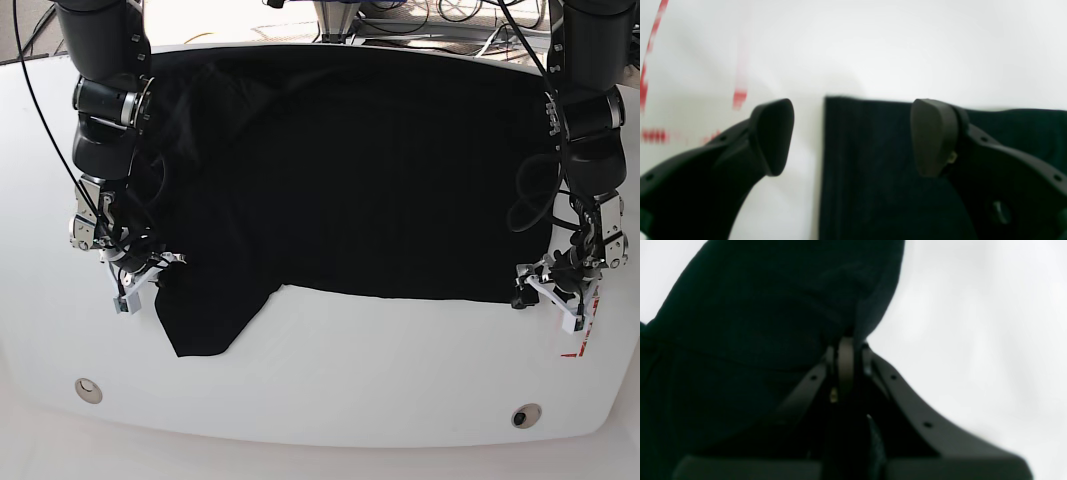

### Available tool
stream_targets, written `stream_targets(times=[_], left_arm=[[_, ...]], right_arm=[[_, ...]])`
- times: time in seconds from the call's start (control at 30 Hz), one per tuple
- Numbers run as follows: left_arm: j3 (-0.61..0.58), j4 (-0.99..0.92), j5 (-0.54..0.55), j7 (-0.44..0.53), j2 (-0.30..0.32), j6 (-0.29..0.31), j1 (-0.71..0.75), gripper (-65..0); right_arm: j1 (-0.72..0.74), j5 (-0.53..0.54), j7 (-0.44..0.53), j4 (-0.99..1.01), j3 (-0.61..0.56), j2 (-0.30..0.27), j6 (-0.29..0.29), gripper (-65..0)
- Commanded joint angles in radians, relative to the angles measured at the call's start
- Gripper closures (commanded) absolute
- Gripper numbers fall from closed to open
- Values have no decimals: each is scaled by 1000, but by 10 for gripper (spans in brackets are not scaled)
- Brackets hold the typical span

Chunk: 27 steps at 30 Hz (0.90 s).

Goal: Layout the t-shirt on the table in an organized manner, then fold the t-shirt properly
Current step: 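Grasp the hem corners of the black shirt with both grippers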

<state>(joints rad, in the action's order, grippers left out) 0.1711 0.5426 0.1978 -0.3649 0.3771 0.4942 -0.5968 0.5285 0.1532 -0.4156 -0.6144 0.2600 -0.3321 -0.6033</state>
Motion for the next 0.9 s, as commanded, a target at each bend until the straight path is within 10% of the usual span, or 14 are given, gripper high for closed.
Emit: stream_targets(times=[0.0, 0.73, 0.87], left_arm=[[-2, -22, 10, 31, 16, 10, -44, -518], [-127, -40, 16, 27, -43, 11, -39, -517], [-127, -43, 15, 28, -46, 5, -39, -432]], right_arm=[[18, -11, -13, -9, -1, -11, -2, 0], [18, -11, -13, -11, -1, -12, -2, 0], [18, -10, -13, -11, -1, -14, -2, 0]])
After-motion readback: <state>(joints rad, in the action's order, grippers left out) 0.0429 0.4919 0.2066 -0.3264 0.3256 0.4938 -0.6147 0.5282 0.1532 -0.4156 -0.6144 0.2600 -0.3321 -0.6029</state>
